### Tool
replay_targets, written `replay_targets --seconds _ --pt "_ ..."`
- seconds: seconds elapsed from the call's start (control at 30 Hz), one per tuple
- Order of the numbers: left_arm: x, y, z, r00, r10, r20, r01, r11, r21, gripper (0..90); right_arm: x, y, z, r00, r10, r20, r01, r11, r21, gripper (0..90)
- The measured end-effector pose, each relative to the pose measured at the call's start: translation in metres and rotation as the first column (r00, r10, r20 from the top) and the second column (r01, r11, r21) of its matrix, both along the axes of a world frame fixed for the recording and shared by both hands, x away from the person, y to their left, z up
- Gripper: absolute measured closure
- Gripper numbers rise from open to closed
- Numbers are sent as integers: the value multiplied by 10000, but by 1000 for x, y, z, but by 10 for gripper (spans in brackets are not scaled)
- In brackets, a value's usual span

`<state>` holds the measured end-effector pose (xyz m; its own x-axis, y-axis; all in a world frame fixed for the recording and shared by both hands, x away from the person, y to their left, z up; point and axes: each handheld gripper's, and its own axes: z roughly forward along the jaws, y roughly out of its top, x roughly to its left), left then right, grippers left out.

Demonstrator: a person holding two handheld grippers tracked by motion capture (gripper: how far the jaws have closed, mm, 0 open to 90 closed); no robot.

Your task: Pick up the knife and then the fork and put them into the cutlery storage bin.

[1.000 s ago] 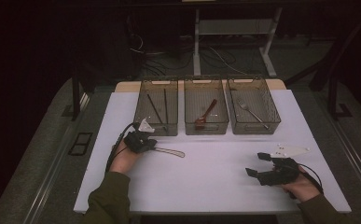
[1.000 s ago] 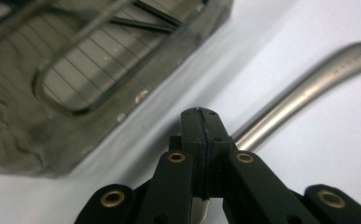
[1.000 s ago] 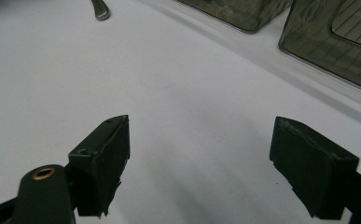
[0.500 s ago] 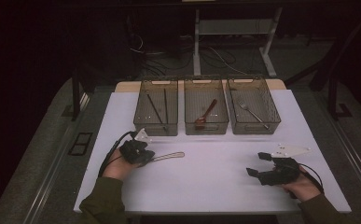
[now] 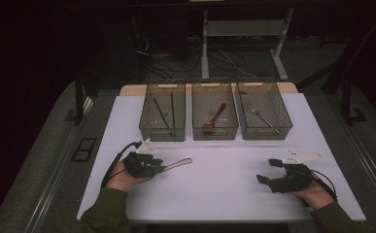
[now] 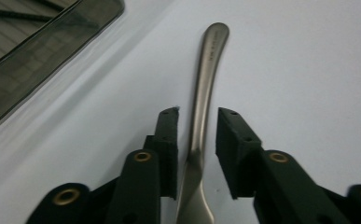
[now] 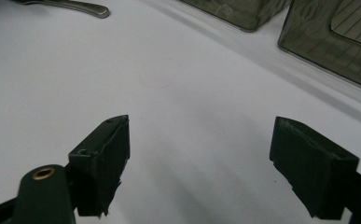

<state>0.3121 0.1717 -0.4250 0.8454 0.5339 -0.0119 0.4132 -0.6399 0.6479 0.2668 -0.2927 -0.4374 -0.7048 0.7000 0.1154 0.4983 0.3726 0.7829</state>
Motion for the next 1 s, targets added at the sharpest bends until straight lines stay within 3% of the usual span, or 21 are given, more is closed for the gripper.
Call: replay_targets --seconds 0.03,0.2,0.33,0.43,0.53,0.57,1.0 --pt "0 0 -1 10000 -55 67 54 9999 107 657 0 0 0 10000 4 -1 -4 10000 -2 204" --pt "1 -3 -8 9995 -122 280 127 9998 -173 656 0 1 0 10000 36 14 -36 10000 -28 204" --pt "4 -6 -15 9994 -345 -20 345 9994 47 712 0 1 0 10000 37 2 -37 10000 -40 203" --pt "6 -4 -17 9993 -327 -164 323 9993 -197 731 0 1 0 10000 15 -18 -15 10000 -29 203" --pt "7 -4 -17 9989 -464 -101 463 9989 -45 768 0 1 0 10000 35 -5 -35 10000 -40 203" --pt "7 -4 -17 9990 -422 -136 419 9990 -173 781 0 1 0 10000 47 -4 -47 10000 -33 203" --pt "9 -4 -15 9967 -715 -385 707 9973 -214 793 0 1 1 10000 57 -32 -57 10000 -2 203"
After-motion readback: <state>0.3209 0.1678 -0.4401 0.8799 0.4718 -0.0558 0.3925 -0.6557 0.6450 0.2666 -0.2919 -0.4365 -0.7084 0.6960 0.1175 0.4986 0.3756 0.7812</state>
